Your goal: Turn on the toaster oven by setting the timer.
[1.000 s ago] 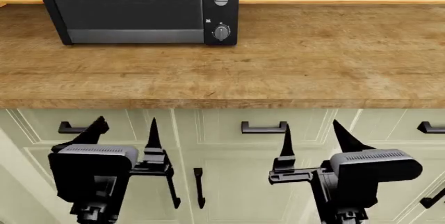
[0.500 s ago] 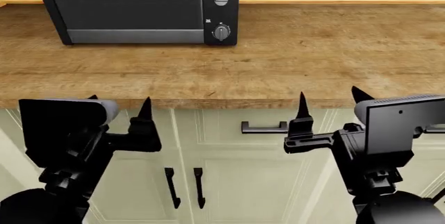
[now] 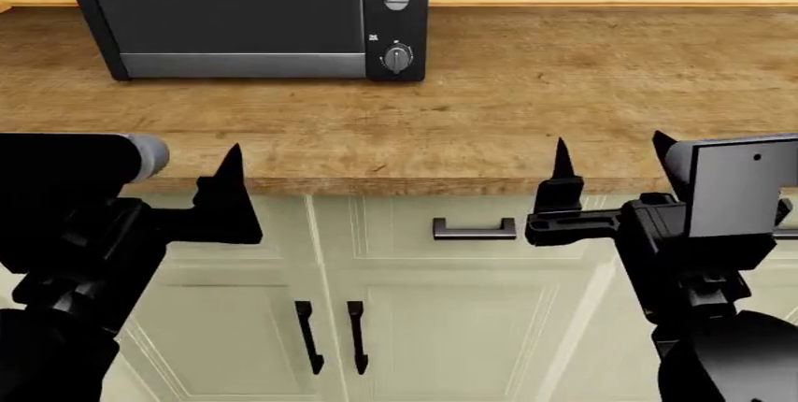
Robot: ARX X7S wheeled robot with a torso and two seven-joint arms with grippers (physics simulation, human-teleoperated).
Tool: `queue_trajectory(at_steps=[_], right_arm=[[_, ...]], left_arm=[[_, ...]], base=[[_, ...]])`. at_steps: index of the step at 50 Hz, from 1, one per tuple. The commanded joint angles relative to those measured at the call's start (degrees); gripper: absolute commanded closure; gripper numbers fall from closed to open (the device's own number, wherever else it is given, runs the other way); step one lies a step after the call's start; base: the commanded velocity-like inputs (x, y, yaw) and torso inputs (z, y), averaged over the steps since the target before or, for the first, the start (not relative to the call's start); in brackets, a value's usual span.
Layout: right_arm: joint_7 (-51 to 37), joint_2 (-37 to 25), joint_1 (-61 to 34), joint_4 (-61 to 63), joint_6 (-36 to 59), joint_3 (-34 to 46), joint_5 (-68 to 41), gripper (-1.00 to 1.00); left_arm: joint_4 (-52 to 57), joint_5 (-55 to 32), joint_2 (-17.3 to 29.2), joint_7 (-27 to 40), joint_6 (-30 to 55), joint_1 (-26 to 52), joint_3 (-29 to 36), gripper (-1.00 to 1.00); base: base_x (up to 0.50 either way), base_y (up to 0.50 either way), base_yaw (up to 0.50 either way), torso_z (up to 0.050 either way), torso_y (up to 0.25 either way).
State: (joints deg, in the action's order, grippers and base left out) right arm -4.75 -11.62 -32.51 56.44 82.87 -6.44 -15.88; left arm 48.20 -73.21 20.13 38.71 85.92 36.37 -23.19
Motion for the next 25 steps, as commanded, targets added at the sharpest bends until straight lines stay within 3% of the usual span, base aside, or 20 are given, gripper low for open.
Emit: queue_trajectory(at_steps=[1, 25], right_arm=[[-0.6, -0.8, 2.3, -0.4, -3.4, 1.4, -0.2, -1.0], [0.5, -0.7, 2.4, 0.3, -3.0, 0.2, -2.9, -1.0]], left_arm=[[2.0, 3.1, 2.4, -2.0, -5.1, -2.9, 3.2, -1.0], [0.7, 2.8, 2.4, -1.0, -6.9, -3.1, 4.0, -1.0]], base=[[0.0, 0.0, 0.0, 0.0, 0.0], [0.0, 0.0, 0.0, 0.0, 0.0]])
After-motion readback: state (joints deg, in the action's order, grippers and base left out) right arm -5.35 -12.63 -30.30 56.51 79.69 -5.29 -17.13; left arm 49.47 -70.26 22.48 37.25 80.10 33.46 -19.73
